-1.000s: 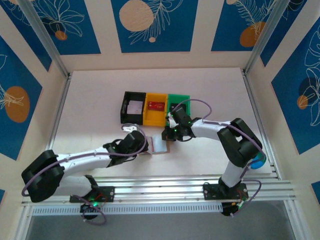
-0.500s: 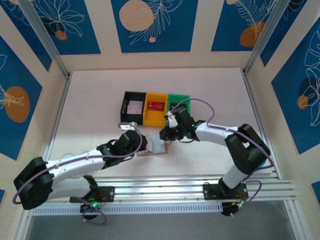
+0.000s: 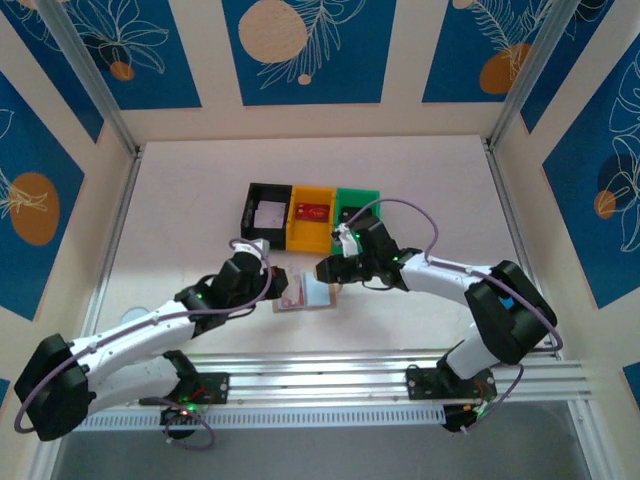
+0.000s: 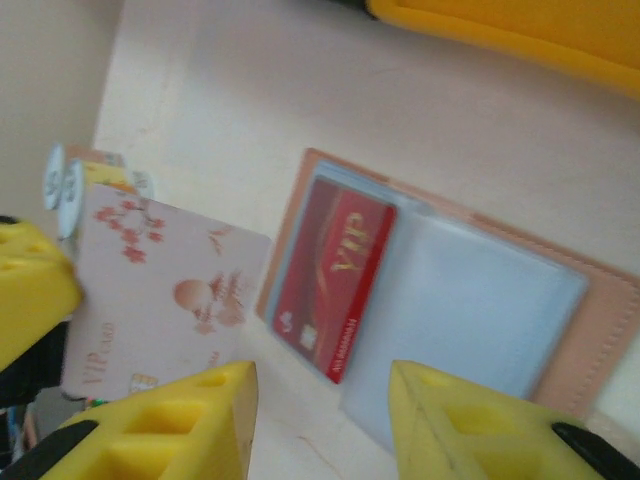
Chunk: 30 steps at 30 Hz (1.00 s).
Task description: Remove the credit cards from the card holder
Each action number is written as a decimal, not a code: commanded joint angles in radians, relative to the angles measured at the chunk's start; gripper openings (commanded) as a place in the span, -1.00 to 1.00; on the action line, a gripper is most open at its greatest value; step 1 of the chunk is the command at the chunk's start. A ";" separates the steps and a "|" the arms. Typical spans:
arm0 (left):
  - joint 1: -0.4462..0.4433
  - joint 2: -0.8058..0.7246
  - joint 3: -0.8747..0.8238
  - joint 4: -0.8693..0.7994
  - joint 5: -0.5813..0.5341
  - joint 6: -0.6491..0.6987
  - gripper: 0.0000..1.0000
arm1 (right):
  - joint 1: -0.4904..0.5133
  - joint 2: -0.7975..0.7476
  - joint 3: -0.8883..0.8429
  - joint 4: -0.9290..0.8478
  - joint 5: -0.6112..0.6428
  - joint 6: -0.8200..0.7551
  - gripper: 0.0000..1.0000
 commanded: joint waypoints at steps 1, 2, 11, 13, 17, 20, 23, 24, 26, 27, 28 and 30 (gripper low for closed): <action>0.048 -0.027 0.063 -0.097 0.169 0.119 -1.00 | 0.003 -0.050 -0.033 0.092 -0.106 -0.022 -0.16; 0.064 -0.026 0.074 -0.117 0.208 0.143 -1.00 | 0.009 -0.057 -0.038 0.101 -0.115 -0.028 -0.15; 0.146 0.048 0.232 -0.369 0.517 0.341 -1.00 | 0.075 -0.083 -0.042 0.121 -0.142 -0.104 -0.15; 0.152 0.063 0.264 -0.436 0.538 0.382 -1.00 | 0.078 -0.089 -0.045 0.122 -0.140 -0.108 -0.15; 0.160 0.090 0.310 -0.556 0.563 0.459 -1.00 | 0.081 -0.104 -0.056 0.130 -0.134 -0.117 -0.15; 0.171 0.103 0.329 -0.605 0.564 0.494 -1.00 | 0.087 -0.111 -0.057 0.127 -0.131 -0.131 -0.15; 0.187 0.109 0.346 -0.632 0.571 0.513 -1.00 | 0.089 -0.124 -0.068 0.145 -0.147 -0.136 -0.15; 0.194 0.109 0.349 -0.632 0.573 0.516 -1.00 | 0.092 -0.123 -0.070 0.155 -0.161 -0.136 -0.15; 0.208 0.109 0.355 -0.632 0.584 0.521 -1.00 | 0.101 -0.119 -0.069 0.164 -0.191 -0.142 -0.15; 0.218 0.108 0.357 -0.630 0.595 0.524 -1.00 | 0.107 -0.114 -0.065 0.165 -0.209 -0.148 -0.15; 0.227 0.108 0.358 -0.626 0.610 0.525 -1.00 | 0.112 -0.109 -0.062 0.166 -0.219 -0.153 -0.15; 0.245 0.106 0.361 -0.615 0.652 0.528 -1.00 | 0.125 -0.098 -0.056 0.168 -0.241 -0.164 -0.15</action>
